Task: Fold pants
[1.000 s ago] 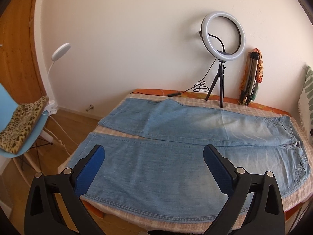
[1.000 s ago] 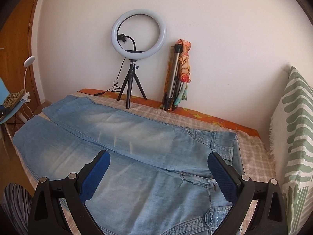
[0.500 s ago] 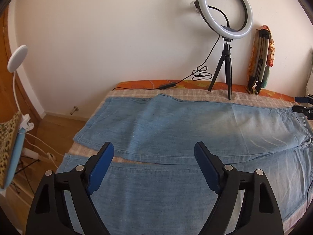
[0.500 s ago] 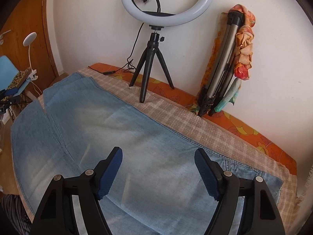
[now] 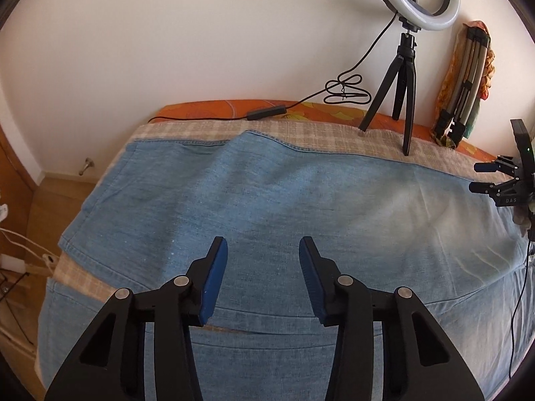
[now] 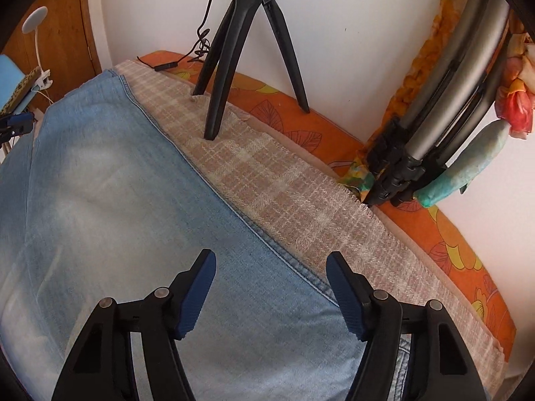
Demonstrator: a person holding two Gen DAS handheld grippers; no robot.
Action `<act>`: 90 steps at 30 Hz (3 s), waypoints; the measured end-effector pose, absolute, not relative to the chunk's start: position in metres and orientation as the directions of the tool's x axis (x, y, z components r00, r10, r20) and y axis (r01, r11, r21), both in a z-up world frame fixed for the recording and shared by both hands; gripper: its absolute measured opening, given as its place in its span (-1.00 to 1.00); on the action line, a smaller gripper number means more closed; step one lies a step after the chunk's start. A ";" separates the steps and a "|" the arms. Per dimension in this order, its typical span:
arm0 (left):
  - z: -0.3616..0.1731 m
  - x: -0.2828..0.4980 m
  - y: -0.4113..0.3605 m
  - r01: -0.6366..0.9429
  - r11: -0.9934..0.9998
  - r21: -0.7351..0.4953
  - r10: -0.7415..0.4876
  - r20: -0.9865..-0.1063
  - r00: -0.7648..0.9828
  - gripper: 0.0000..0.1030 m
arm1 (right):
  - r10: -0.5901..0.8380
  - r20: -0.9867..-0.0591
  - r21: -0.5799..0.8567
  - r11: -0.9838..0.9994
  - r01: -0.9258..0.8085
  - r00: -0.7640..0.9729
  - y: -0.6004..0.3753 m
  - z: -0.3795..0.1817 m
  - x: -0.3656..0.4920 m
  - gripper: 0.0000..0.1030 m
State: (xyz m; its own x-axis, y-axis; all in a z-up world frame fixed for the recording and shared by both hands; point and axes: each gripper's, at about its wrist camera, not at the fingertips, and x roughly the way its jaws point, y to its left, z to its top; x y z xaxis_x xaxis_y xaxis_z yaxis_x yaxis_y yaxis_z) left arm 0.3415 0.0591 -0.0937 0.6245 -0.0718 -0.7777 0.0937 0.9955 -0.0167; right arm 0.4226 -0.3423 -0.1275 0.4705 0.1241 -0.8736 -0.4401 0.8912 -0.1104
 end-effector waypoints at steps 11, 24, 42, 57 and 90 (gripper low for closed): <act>-0.123 0.361 0.057 0.091 0.996 0.002 -0.052 -0.811 0.582 -0.17 | 0.191 -0.907 -0.003 0.889 -0.458 0.376 -0.346 -0.142 0.438 0.35; -0.130 0.362 0.061 0.067 0.997 -0.037 -0.068 -0.827 0.557 -0.16 | 0.069 -0.880 -0.184 0.863 -0.471 0.471 -0.309 -0.121 0.405 -0.99; -0.068 0.339 0.091 -0.036 0.978 -0.208 -0.140 -0.767 0.626 0.41 | 0.314 -0.767 -0.096 0.807 -0.583 0.559 -0.261 -0.054 0.184 -0.99; -0.118 0.410 0.085 -0.189 0.937 -0.294 -0.183 -0.873 0.451 0.42 | 0.295 -0.794 -0.119 0.782 -0.612 0.531 -0.244 -0.095 0.140 -0.99; -0.039 0.245 0.174 -0.171 0.864 -0.473 -0.197 -0.630 0.751 -0.88 | 0.251 -0.713 -0.178 0.838 -0.515 0.655 -0.253 -0.047 0.094 -0.99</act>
State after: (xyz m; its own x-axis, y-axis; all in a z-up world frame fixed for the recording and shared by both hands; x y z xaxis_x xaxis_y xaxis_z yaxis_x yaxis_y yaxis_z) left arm 0.2448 0.1737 -0.0394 0.7510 -0.1967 -0.6303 -0.1705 0.8644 -0.4730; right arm 0.0940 -0.2530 -0.0467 0.6549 0.2511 -0.7128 -0.5154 0.8382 -0.1782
